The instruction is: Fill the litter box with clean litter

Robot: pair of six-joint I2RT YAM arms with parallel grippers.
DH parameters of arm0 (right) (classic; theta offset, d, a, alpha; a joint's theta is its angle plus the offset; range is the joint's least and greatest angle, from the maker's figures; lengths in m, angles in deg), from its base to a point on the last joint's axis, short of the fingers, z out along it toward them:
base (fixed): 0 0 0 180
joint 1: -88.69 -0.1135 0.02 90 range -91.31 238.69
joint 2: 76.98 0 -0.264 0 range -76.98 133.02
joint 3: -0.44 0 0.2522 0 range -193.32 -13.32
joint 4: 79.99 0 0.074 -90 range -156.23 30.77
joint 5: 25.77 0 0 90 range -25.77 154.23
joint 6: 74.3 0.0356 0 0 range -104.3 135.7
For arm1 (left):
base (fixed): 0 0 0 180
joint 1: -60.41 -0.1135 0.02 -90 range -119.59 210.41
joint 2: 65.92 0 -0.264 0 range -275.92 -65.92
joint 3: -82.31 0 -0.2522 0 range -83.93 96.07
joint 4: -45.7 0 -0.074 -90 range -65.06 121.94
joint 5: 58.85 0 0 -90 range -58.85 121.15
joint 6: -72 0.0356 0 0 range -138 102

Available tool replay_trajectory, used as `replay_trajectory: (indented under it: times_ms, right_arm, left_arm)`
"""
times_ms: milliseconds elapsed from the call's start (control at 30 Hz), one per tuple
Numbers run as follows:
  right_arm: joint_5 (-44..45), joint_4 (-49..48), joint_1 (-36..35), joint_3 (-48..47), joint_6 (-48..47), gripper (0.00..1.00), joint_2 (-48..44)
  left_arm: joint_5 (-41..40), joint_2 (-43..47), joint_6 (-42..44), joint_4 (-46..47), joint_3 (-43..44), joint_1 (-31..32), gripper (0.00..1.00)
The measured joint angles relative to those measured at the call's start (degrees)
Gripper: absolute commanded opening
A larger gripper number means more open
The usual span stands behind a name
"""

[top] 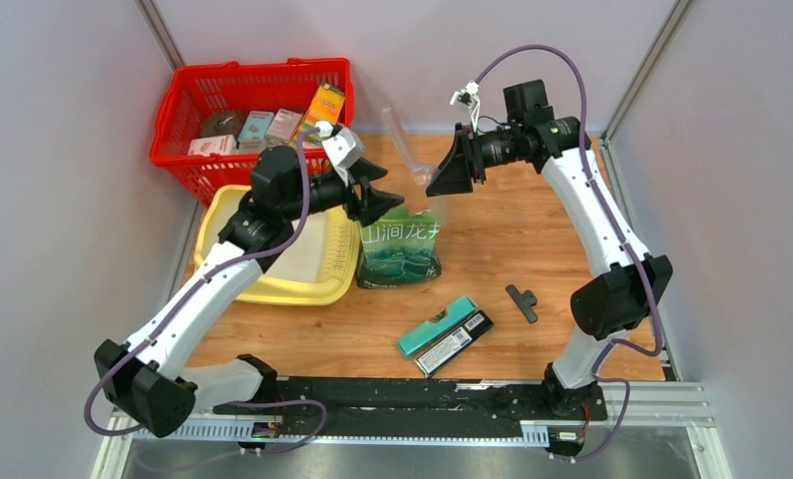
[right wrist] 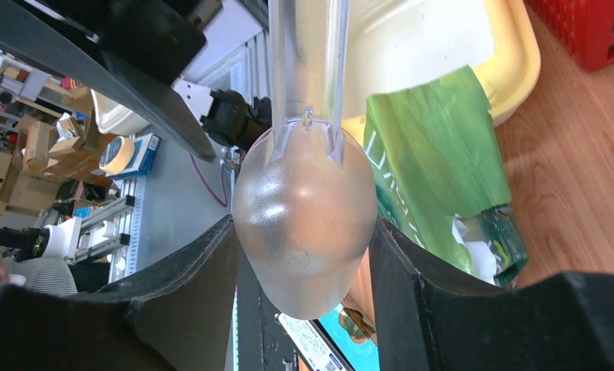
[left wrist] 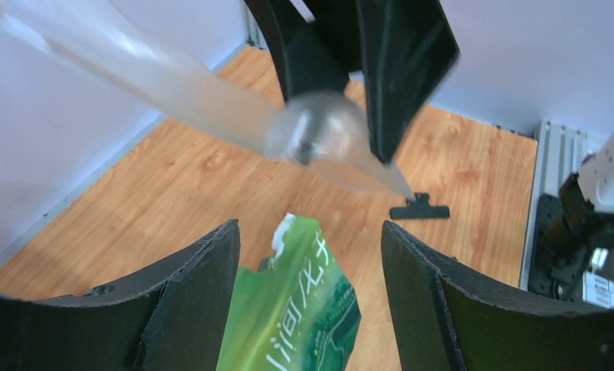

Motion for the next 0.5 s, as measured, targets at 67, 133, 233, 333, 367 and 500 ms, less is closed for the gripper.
replay_trajectory:
  times_ms: [67, 133, 233, 333, 367, 500]
  right_arm:
    - [-1.4, -1.4, 0.3, -1.2, 2.0, 0.23, -0.1]
    - [-2.8, -2.6, 0.4, -1.3, 3.4, 0.23, -0.3]
    - [-6.2, -5.9, 0.3, 0.0, 7.3, 0.23, -0.4]
    - [-9.9, -12.1, 0.1, 3.7, 14.5, 0.22, -0.7]
    - [-11.1, -15.2, -0.1, 5.4, 17.7, 0.22, -0.7]
    - [-13.6, -24.5, -0.7, 10.0, 28.0, 0.22, -0.8]
  left_arm:
    - [1.5, 2.2, 2.7, -0.7, -2.3, 0.0, 0.75]
    - [2.8, 3.8, 4.3, -1.5, -3.3, 0.0, 0.74]
    - [3.4, 4.2, 4.2, -0.1, -3.5, 0.0, 0.74]
    - [1.8, 3.6, 1.4, 4.2, -4.7, 0.0, 0.73]
    - [1.3, 3.3, 0.7, 5.2, -5.1, 0.0, 0.72]
    - [0.1, 1.2, -2.2, 8.6, -6.1, 0.0, 0.67]
